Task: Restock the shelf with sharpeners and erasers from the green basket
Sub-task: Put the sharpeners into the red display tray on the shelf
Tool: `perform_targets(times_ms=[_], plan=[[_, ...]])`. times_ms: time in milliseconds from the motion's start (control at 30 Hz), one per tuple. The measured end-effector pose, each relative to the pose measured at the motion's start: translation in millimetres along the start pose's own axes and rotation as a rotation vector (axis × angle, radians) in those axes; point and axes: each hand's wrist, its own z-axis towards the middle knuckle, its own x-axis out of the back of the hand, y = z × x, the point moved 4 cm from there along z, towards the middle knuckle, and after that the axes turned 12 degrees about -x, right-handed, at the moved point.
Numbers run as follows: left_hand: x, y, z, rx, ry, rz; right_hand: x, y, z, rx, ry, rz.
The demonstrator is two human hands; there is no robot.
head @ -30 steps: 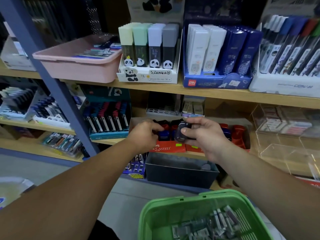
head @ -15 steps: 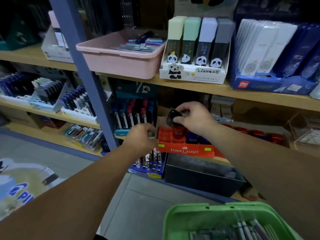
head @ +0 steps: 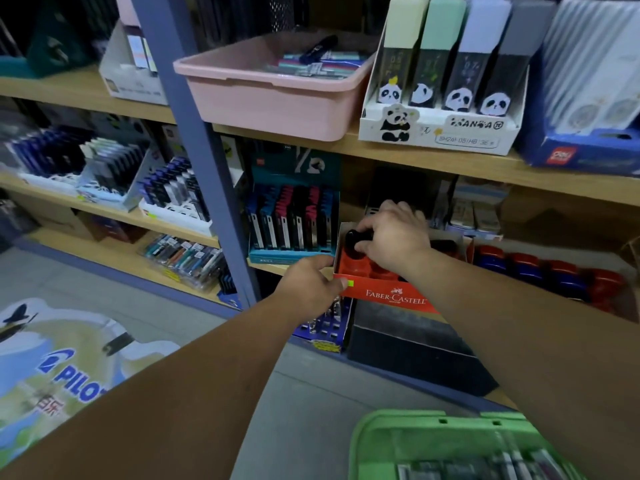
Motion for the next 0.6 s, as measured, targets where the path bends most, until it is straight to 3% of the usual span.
perform_targets(times_ms=[133, 267, 467, 533, 600], plan=[[0, 4, 2, 0.046, 0.029, 0.150, 3, 6, -6, 0.018, -0.032, 0.028], [4, 21, -8, 0.036, -0.011, 0.313, 18, 22, -38, 0.072, 0.059, 0.278], [-15, 41, -41, -0.168, -0.215, 0.437, 14, 73, -143, 0.154, 0.138, 0.401], [-33, 48, -56, -0.237, -0.299, 0.453, -16, 96, -179, 0.089, 0.003, 0.461], [-48, 51, -67, -0.299, -0.334, 0.500, -56, 110, -205, -0.010, -0.247, 0.570]])
